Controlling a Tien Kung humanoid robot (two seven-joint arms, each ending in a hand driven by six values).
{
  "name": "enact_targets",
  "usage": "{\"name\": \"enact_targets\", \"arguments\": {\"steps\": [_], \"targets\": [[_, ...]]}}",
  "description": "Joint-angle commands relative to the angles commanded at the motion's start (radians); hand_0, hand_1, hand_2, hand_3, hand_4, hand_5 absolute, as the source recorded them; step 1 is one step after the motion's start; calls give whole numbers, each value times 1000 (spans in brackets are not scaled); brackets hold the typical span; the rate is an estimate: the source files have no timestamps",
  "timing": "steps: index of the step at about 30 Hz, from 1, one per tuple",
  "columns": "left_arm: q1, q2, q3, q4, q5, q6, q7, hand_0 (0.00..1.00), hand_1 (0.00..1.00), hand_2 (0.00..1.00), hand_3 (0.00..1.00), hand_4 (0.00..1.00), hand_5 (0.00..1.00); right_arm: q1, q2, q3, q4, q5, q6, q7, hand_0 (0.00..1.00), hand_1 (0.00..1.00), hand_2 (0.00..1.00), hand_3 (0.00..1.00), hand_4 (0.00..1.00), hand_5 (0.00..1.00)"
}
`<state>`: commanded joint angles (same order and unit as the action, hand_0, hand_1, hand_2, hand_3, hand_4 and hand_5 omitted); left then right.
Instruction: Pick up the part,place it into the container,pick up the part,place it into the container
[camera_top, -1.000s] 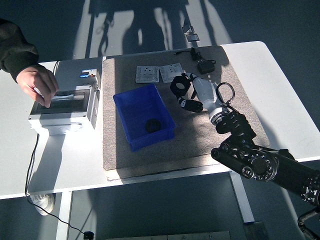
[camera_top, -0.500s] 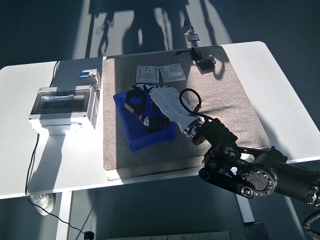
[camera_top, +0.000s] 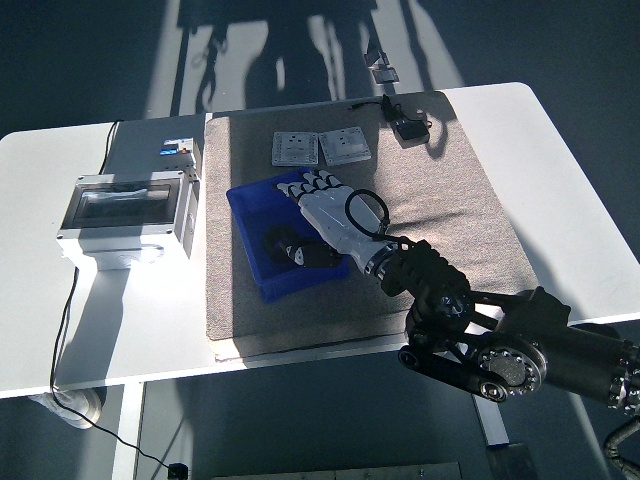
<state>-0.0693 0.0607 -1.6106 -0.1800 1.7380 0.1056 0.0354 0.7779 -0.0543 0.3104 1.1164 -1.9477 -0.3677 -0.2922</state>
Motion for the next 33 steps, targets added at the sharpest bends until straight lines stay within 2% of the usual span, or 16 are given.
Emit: {"name": "enact_targets", "arguments": {"steps": [3,6,11,15,23,24,29,30,33], "targets": [[0,0,0,0,-2,1,0,684,643,612,547,420,535,-4,-2,3,1,-18,11,-10,998,998,953,988,732,443],[2,0,2,0,-4,2,0,684,643,612,547,420,534,-12,-6,16,7,-32,1,-6,998,998,982,998,761,469],[2,0,5,0,-9,4,-1,684,643,609,546,419,533,-56,-29,96,44,-1,-69,23,998,998,980,987,769,482],[5,-4,17,0,-29,9,-3,684,643,609,546,419,533,-130,-68,186,89,63,-136,67,998,998,980,987,769,482],[10,-7,67,0,-106,24,-13,684,642,610,548,420,530,-304,-174,418,180,244,-259,227,998,998,960,977,780,491],[11,-5,73,0,-123,29,-17,684,643,615,553,428,529,-330,-185,448,182,279,-276,256,989,951,916,961,783,493],[2,4,78,0,-149,44,-28,684,643,615,553,428,529,-430,-193,568,190,441,-278,377,989,951,916,961,783,493],[0,6,80,0,-154,46,-29,684,642,619,558,466,500,-449,-191,593,196,473,-278,402,908,892,868,906,782,490],[-1,17,108,0,-194,46,-23,684,642,619,558,466,500,-505,-192,665,213,558,-278,468,908,892,868,906,782,490]]}}
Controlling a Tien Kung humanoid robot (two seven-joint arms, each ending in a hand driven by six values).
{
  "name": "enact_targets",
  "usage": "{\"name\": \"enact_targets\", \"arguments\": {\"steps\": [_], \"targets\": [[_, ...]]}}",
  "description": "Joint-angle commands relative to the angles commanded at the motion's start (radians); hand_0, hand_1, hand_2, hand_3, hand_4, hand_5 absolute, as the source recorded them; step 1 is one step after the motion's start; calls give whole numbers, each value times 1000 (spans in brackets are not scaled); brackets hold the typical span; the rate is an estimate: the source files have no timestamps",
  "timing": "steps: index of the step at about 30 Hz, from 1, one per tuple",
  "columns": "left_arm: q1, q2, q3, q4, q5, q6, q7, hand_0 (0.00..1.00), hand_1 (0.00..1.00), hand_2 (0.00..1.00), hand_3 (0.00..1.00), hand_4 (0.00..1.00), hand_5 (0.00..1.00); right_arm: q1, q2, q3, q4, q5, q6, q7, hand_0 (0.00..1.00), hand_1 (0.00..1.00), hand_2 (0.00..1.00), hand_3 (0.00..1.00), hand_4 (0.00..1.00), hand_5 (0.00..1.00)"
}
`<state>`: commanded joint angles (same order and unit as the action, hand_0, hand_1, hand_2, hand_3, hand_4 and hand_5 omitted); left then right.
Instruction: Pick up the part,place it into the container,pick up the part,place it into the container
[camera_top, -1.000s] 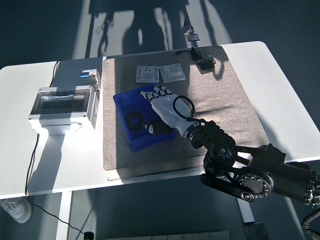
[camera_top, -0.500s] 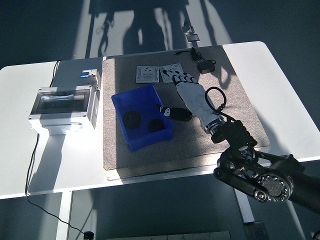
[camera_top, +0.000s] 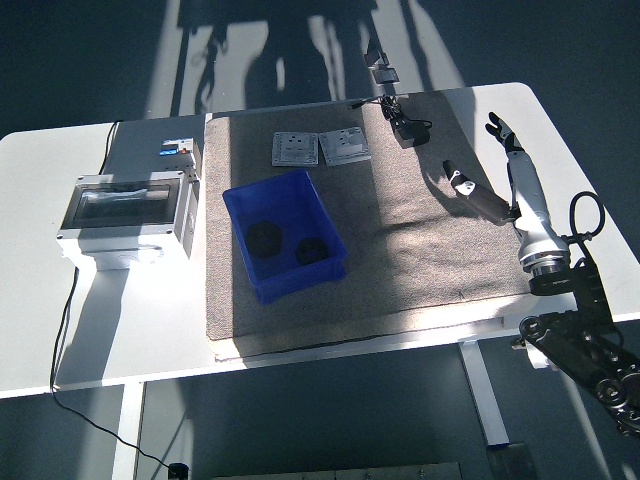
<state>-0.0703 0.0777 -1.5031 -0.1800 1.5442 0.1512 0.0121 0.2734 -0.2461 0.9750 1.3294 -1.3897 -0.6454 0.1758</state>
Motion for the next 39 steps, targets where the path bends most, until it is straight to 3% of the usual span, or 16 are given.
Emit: {"name": "enact_targets", "arguments": {"steps": [2,3,7,8,9,15,21,39], "targets": [[5,13,33,0,-37,-8,1,684,642,619,558,466,500,-32,-6,41,5,45,0,35,908,892,868,906,782,490],[11,22,59,0,-66,-16,-1,684,646,633,574,517,503,-53,-12,67,9,71,0,55,813,793,817,858,783,527],[32,46,149,0,-164,-59,-1,684,646,633,574,517,503,-131,-29,161,16,158,0,102,813,793,817,858,783,527],[36,50,170,0,-186,-68,0,684,646,633,574,517,503,-149,-29,184,14,177,0,109,813,793,817,858,783,527],[42,55,194,0,-210,-74,0,685,649,672,609,590,530,-167,-23,209,11,193,0,117,800,783,806,845,813,599],[62,77,267,0,-267,-85,-1,687,649,645,587,613,544,-218,6,289,3,205,0,128,793,774,802,837,837,628],[75,86,263,0,-271,-85,11,690,656,673,578,600,535,-237,13,326,-7,214,0,128,790,770,801,832,850,640],[63,61,201,0,-160,-101,52,694,666,705,602,633,553,-247,15,376,-15,209,0,142,783,764,798,820,838,638]]}}
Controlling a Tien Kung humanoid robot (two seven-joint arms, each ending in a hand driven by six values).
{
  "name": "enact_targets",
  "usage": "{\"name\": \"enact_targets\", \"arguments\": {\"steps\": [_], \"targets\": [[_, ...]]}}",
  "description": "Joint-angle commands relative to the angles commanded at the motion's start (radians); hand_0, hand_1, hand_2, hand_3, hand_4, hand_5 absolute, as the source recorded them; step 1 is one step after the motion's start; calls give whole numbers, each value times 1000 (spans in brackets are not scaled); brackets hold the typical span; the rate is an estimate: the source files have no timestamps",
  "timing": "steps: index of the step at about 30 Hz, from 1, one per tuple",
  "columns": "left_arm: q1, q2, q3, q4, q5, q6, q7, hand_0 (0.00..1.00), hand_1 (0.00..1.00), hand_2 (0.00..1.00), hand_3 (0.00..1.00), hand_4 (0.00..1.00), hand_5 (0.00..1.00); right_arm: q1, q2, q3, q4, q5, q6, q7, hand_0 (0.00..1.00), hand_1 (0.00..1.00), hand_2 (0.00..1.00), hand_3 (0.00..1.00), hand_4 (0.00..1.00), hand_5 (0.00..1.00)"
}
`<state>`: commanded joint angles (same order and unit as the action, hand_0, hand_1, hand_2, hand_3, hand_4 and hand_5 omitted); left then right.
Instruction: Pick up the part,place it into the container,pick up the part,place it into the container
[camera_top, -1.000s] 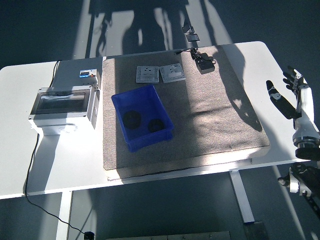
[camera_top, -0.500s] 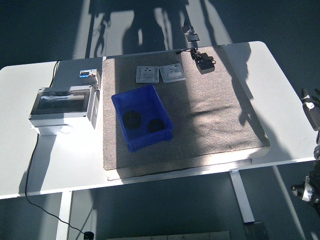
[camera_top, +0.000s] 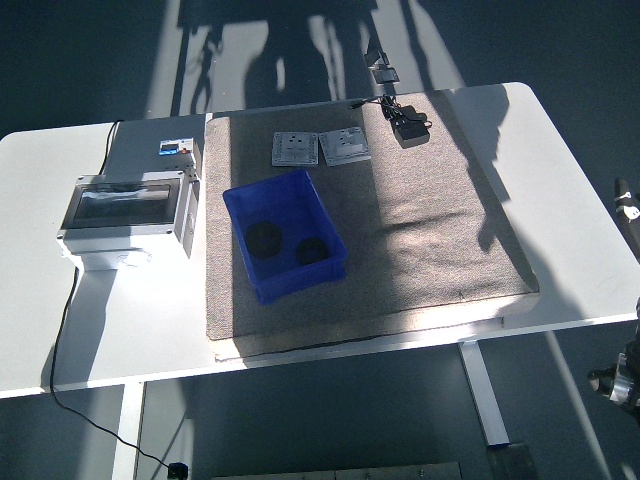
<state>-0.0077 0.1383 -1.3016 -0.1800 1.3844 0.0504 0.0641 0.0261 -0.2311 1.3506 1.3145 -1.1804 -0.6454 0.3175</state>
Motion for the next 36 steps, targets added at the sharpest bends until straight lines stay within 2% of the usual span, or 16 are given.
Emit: {"name": "enact_targets", "arguments": {"steps": [5,6,11,12,17,18,23,24,29,30,36], "targets": [[-7,1,-28,0,21,3,7,694,666,705,602,633,553,-6,-1,47,11,-7,0,5,783,764,798,820,838,638],[-10,3,-35,0,26,3,10,694,665,684,596,640,561,-7,0,57,12,-6,0,8,783,762,797,818,867,661],[-50,1,-106,0,119,0,46,694,665,684,596,640,561,-12,9,110,16,32,0,53,783,762,797,818,867,661],[-56,0,-112,0,138,-1,51,694,665,675,597,650,571,-10,9,116,17,32,0,56,915,826,842,844,893,671],[-79,-4,-118,0,185,-2,62,694,665,675,597,650,571,1,10,135,23,11,0,43,915,826,842,844,893,671],[-80,-4,-116,0,181,-1,62,693,666,679,597,650,570,2,10,137,24,3,0,37,940,862,913,954,967,653],[-85,-6,-106,0,169,5,61,693,666,679,597,650,570,-1,14,149,26,-31,0,6,940,862,913,954,967,653],[-86,-6,-104,0,168,5,60,692,665,679,597,647,571,-1,15,152,26,-37,0,0,946,882,926,967,988,558],[-86,-7,-94,0,155,8,60,692,665,679,597,647,571,-1,22,159,26,-57,0,-14,946,882,926,967,988,558],[-86,-7,-95,0,155,8,61,693,665,677,595,645,571,-1,24,159,26,-60,0,-16,949,886,929,969,989,445],[-86,-3,-98,0,154,11,61,691,664,676,595,644,574,0,28,166,34,-54,0,5,945,882,924,962,984,435]]}}
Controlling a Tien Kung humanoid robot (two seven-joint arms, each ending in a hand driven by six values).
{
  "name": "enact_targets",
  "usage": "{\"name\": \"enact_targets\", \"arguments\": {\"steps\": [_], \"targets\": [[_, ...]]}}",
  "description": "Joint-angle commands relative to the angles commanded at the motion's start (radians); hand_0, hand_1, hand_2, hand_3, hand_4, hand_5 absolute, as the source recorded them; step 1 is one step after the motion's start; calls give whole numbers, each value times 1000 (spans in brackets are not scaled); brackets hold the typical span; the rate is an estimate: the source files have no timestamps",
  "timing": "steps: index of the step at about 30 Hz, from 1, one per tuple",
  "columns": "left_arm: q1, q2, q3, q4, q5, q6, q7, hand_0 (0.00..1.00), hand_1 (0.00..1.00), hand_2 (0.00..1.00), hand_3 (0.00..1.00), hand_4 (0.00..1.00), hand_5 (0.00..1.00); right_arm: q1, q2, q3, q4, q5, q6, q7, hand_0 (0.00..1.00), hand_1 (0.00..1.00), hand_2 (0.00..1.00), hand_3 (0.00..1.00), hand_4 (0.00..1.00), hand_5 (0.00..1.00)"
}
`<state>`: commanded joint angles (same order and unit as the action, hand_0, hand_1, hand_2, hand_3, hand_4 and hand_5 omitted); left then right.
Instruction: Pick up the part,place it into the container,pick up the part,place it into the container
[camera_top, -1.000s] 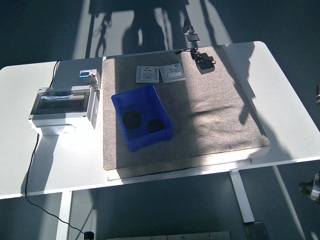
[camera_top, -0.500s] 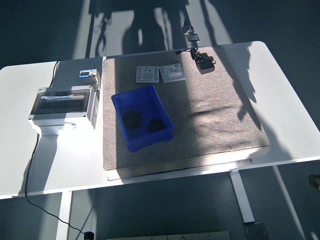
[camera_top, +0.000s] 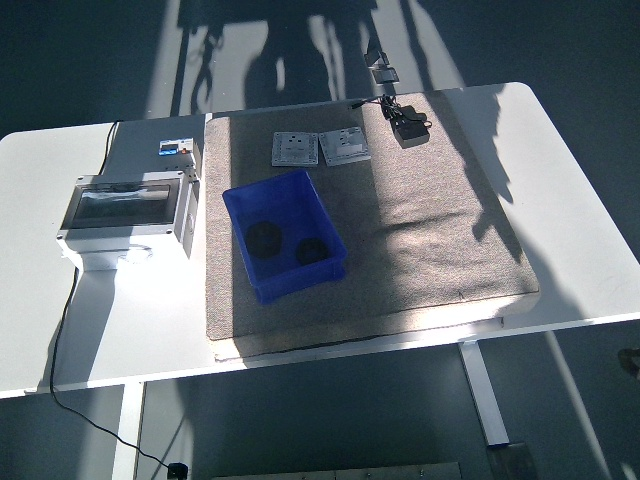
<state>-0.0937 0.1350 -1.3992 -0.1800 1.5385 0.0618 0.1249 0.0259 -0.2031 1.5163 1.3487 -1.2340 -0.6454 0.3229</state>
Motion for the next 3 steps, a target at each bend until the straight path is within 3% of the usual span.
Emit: {"name": "enact_targets", "arguments": {"steps": [3], "targets": [[-1,2,-1,0,1,2,-1,691,664,676,595,644,574,-5,1,8,0,5,0,6,945,882,924,962,984,435]]}}
